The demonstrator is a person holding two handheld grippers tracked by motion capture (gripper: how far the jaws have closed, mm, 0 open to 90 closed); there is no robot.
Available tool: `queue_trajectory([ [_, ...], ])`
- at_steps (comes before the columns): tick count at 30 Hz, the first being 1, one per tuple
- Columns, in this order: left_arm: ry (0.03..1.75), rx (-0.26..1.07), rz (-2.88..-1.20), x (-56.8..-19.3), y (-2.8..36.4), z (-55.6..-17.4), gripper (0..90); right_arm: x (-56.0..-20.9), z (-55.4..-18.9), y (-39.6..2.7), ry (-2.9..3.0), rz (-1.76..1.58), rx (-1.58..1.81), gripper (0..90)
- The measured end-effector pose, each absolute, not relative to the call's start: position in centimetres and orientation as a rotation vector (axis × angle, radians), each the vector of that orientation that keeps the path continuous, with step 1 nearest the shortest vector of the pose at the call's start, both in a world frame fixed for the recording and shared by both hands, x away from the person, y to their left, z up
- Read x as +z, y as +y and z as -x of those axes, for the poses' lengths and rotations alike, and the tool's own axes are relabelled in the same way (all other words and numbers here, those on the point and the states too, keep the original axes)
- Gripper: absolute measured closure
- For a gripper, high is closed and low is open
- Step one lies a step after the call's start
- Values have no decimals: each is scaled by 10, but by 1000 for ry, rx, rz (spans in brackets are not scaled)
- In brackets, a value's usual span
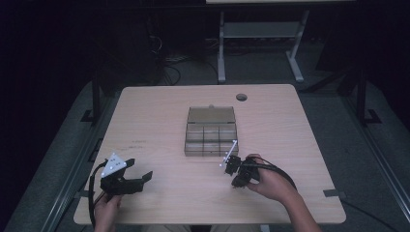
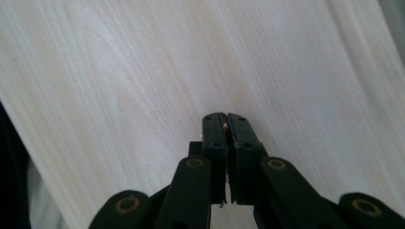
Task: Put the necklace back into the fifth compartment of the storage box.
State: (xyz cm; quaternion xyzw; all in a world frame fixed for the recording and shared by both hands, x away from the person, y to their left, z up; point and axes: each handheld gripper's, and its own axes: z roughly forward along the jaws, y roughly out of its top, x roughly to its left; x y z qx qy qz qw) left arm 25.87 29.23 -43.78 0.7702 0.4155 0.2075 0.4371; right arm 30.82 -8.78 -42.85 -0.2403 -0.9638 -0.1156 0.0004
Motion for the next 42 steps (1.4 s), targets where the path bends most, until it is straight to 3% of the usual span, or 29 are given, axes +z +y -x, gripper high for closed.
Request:
queue_trajectory([
  [19, 1057, 512, -1887, -437, 294, -258, 143, -394, -310, -87, -3052, 740, -452, 867],
  [42, 1061, 505, -1881, -439, 296, -259, 143, -359, -344, -78, -3031, 760, -552, 865],
])
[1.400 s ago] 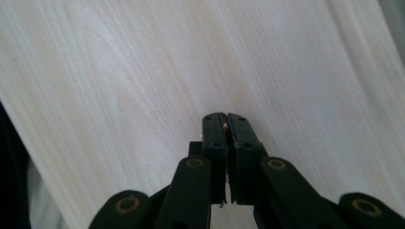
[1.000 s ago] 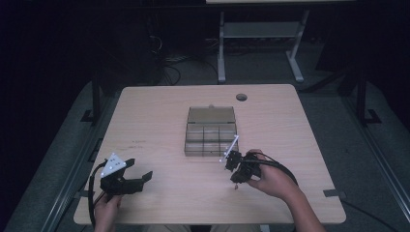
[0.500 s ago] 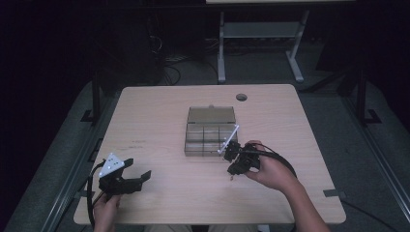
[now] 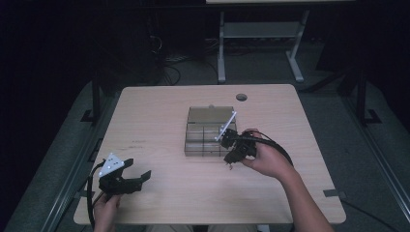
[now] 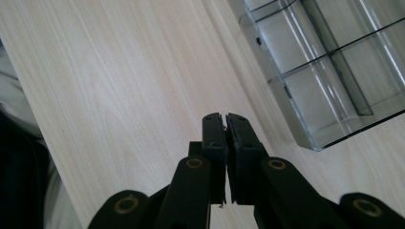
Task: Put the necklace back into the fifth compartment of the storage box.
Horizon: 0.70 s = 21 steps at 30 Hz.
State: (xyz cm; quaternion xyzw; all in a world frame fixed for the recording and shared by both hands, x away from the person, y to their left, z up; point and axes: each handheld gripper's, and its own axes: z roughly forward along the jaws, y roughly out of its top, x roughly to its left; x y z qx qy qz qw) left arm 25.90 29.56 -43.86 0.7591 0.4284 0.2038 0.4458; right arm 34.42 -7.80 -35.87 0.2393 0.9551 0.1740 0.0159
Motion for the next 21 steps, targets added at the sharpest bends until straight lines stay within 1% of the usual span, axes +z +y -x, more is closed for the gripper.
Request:
queue_trajectory([
  [21, 1050, 512, -1895, -438, 295, -259, 143, -338, -366, -63, 2970, -729, 544, 865],
])
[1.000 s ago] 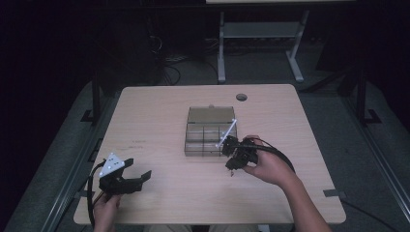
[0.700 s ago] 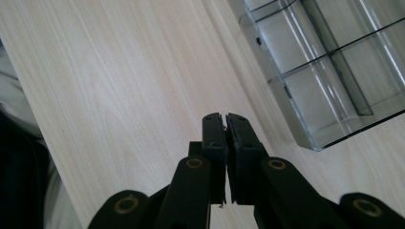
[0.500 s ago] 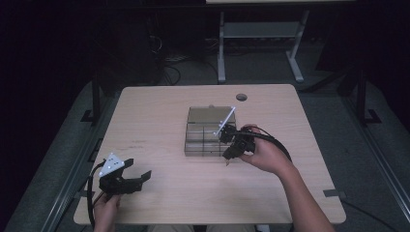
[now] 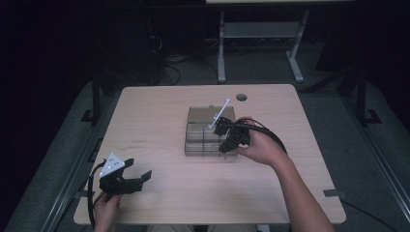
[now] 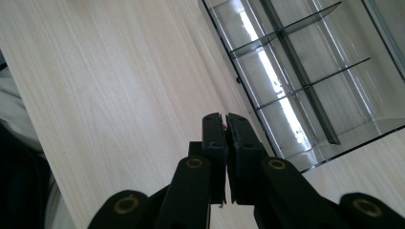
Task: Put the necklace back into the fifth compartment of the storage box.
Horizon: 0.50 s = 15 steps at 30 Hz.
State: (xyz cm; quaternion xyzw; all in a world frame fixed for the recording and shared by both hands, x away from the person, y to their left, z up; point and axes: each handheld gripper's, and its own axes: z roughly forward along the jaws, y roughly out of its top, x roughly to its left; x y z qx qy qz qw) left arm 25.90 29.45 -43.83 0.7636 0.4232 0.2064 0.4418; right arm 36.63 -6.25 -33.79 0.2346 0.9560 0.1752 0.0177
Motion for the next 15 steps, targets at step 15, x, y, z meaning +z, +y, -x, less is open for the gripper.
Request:
queue_trajectory([
  [15, 1052, 512, -1890, -439, 294, -259, 143, -336, -381, -51, 2982, -744, 526, 865],
])
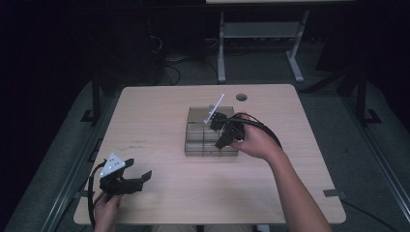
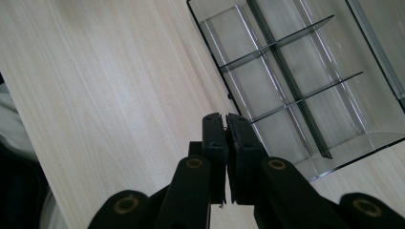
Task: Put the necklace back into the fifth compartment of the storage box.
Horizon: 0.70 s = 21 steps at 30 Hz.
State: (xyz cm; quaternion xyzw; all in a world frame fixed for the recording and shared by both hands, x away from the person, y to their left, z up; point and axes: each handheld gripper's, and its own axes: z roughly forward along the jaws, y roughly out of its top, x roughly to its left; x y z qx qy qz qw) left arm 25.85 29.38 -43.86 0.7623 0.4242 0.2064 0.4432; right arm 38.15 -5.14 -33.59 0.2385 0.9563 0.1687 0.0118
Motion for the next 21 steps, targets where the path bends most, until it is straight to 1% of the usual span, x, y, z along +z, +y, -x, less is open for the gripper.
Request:
queue_trajectory([
  [10, 1058, 506, -1887, -439, 294, -260, 143, -331, -392, -44, 2971, -747, 558, 865],
  [21, 1056, 504, -1876, -438, 295, -259, 143, -336, -403, -36, 2976, -781, 518, 862],
])
